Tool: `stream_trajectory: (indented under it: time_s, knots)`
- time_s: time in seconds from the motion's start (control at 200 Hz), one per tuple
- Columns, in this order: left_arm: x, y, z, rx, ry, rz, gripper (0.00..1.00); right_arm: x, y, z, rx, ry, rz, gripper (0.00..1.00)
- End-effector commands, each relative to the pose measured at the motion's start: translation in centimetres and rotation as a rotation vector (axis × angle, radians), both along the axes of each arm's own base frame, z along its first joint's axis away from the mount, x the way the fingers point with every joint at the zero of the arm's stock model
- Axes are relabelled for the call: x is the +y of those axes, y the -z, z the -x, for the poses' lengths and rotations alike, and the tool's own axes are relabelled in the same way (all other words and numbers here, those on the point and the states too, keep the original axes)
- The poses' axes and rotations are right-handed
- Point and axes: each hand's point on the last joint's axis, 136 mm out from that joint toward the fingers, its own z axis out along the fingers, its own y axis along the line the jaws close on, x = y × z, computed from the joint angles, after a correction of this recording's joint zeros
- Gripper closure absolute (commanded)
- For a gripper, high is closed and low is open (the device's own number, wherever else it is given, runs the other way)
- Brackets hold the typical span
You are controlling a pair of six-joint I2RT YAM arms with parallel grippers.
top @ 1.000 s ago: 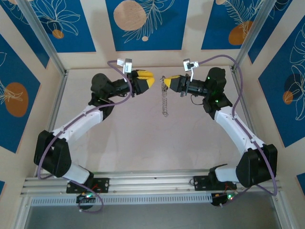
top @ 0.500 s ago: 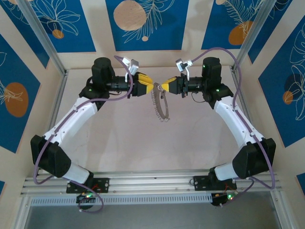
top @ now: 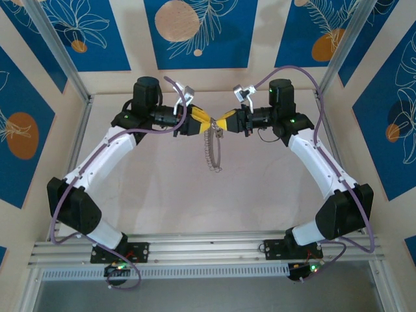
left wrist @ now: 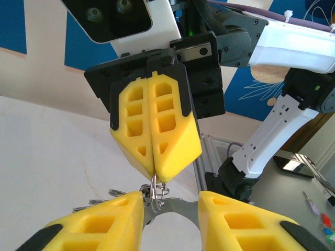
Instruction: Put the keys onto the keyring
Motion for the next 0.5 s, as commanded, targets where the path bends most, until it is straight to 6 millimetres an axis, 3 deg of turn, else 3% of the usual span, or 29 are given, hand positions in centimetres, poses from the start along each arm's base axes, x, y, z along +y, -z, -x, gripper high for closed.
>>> stream_trajectory:
  time_s: [0.0, 0.495]
  knots:
    - [-0.2, -1.0, 1.0, -0.025, 0.056, 0.019, 0.68, 0.4, -1.7, 0.8, -0.044, -0.043, -0.021, 1.00]
    - [-1.3, -0.6, 1.5, -0.017, 0.086, 0.016, 0.73, 1.1, -1.8, 0.9, -0.054, -0.054, -0.018, 1.00]
